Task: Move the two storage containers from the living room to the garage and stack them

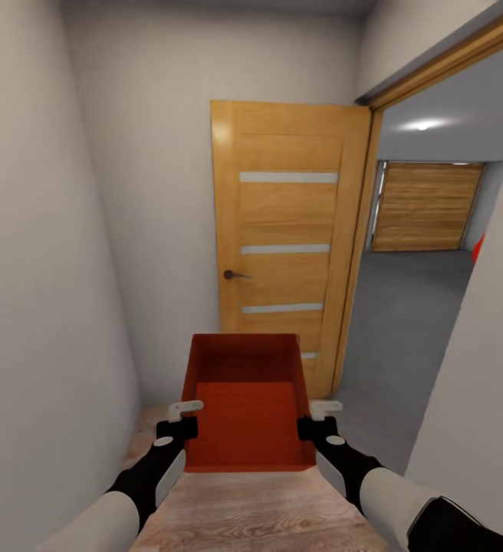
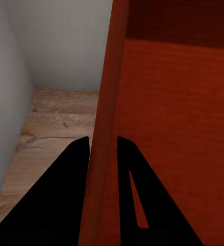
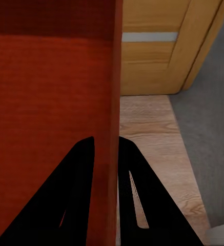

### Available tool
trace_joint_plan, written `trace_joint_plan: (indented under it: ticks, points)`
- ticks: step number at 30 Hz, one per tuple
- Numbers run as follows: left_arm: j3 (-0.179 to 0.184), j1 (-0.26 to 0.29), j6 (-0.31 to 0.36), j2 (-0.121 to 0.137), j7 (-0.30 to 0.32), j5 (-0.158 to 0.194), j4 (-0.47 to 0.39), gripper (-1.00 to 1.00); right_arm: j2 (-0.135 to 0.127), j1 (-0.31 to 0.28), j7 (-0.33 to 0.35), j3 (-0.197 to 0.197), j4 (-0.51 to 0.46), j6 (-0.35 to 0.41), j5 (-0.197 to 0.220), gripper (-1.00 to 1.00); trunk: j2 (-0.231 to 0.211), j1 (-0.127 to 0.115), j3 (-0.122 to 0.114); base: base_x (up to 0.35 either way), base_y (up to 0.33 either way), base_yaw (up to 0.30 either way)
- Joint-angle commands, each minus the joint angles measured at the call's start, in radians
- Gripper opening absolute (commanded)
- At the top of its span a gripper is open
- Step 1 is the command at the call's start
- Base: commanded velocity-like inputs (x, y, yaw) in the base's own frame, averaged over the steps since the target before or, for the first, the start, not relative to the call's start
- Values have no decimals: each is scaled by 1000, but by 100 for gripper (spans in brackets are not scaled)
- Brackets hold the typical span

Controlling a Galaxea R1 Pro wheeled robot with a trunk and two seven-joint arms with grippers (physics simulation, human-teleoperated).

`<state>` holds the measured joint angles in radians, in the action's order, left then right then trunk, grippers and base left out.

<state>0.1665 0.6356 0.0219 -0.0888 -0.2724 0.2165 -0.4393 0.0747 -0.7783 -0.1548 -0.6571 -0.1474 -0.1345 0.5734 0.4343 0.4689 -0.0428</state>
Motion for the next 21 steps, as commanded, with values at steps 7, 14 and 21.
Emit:
trace_joint_plan:
  ticks: [7, 14, 21]
  points:
    - [1, 0, -19, -1, -33, -11, -4, -100, 14, -1, -13, 56, 5, -7, 23, -100, 1, 0, 0, 0, 0, -288]
    - [1, 0, -18, -1, -34, -11, -4, -100, 14, -1, -13, 56, 5, -8, 23, -100, 1, 0, 0, 0, 0, -288]
    - [2, 0, -10, -1, -33, -11, -3, -100, 16, -1, -13, 56, 5, -8, 23, -100, 1, 0, 0, 84, 87, -288]
